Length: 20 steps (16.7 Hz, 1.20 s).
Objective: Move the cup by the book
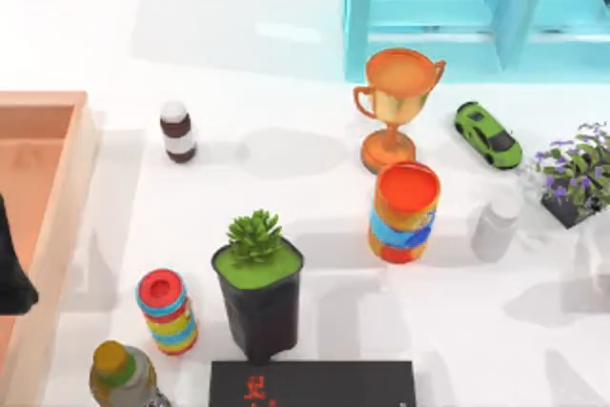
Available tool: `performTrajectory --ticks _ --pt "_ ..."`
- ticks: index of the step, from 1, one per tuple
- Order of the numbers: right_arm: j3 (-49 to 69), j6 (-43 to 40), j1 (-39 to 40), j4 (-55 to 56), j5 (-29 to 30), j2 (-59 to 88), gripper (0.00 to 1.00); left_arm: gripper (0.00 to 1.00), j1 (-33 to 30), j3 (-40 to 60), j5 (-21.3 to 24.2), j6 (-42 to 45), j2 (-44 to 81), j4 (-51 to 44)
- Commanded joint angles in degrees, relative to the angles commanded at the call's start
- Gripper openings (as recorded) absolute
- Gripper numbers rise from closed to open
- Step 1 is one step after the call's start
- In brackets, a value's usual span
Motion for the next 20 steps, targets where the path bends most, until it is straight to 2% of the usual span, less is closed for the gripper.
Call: performTrajectory --ticks 5,9,12,17,20 --pt "1.3 -3.1 -1.5 -2.6 -0.4 2.6 1.0 1.0 0.0 0.0 0.0 0.0 0.0 0.0" --pt "9.1 -15.7 -8.2 -12.7 0.1 13.0 1.0 1.0 0.0 0.0 0.0 0.0 0.0 0.0" --pt "19.0 -31.2 -15.7 -22.0 1.4 23.4 1.0 1.0 0.0 0.0 0.0 0.0 0.0 0.0" --pt "37.2 -65.5 -26.8 -34.4 3.7 38.0 1.0 1.0 0.0 0.0 0.0 0.0 0.0 0.0" --pt "44.6 -83.3 -30.2 -39.5 4.6 44.2 1.0 1.0 0.0 0.0 0.0 0.0 0.0 0.0"
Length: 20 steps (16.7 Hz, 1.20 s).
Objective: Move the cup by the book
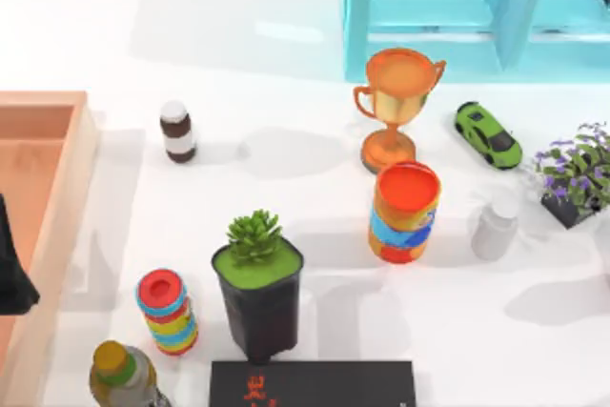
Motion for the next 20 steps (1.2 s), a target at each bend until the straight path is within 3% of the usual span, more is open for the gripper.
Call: performTrajectory --ticks 4,15,20 --pt "7.0 -16.6 -2.7 -6.6 -0.2 7.7 1.0 1.0 0.0 0.0 0.0 0.0 0.0 0.0" --pt "18.4 -49.1 -18.7 -25.6 -4.9 31.2 1.0 1.0 0.0 0.0 0.0 0.0 0.0 0.0" --pt "18.3 -56.9 -20.5 -31.6 -4.5 37.7 1.0 1.0 0.0 0.0 0.0 0.0 0.0 0.0"
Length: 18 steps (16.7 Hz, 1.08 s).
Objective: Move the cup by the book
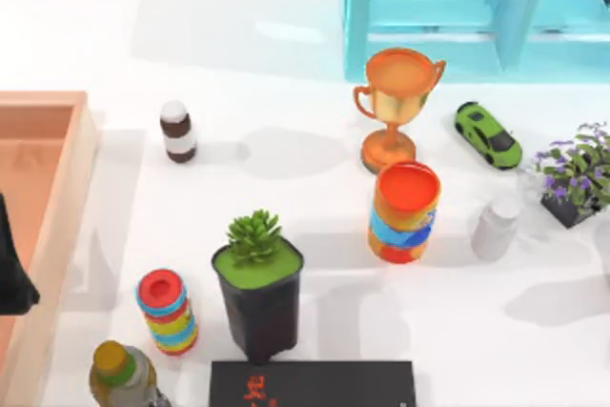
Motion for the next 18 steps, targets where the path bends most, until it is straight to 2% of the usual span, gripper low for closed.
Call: performTrajectory --ticks 8,15,18 --pt "-1.9 0.3 0.2 2.3 0.0 0.6 1.0 1.0 0.0 0.0 0.0 0.0 0.0 0.0" --pt "-14.9 0.4 0.3 21.5 0.0 5.9 1.0 1.0 0.0 0.0 0.0 0.0 0.0 0.0" --pt "-17.5 0.4 0.2 24.5 0.0 7.0 1.0 1.0 0.0 0.0 0.0 0.0 0.0 0.0"
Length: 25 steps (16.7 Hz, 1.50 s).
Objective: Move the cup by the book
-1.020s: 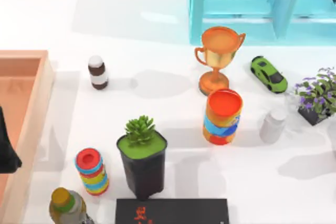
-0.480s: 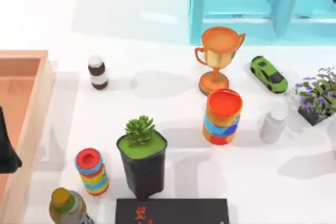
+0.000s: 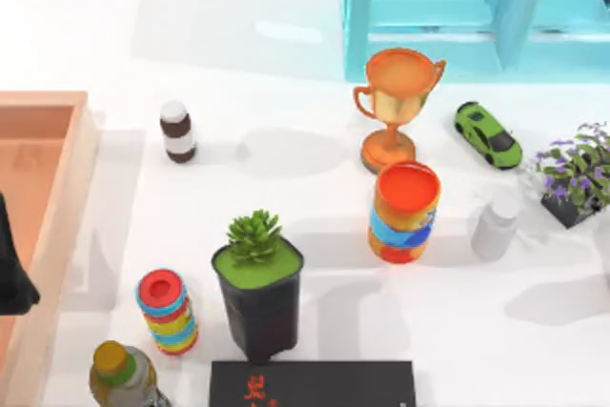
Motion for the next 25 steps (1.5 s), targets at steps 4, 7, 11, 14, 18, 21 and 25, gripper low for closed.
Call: performTrajectory --ticks 4,7,11,14,18,21,25 --pt "0.0 0.0 0.0 0.0 0.0 0.0 0.92 1.0 0.0 0.0 0.0 0.0 0.0 0.0" --pt "0.0 0.0 0.0 0.0 0.0 0.0 0.7 1.0 0.0 0.0 0.0 0.0 0.0 0.0" --pt "0.0 0.0 0.0 0.0 0.0 0.0 0.4 1.0 0.0 0.0 0.0 0.0 0.0 0.0" --pt "0.0 0.0 0.0 0.0 0.0 0.0 0.17 1.0 0.0 0.0 0.0 0.0 0.0 0.0" --pt "0.0 0.0 0.0 0.0 0.0 0.0 0.0 1.0 0.0 0.0 0.0 0.0 0.0 0.0" --pt "0.0 0.0 0.0 0.0 0.0 0.0 0.0 1.0 0.0 0.0 0.0 0.0 0.0 0.0" --pt "0.0 0.0 0.0 0.0 0.0 -0.1 0.0 1.0 0.0 0.0 0.0 0.0 0.0 0.0"
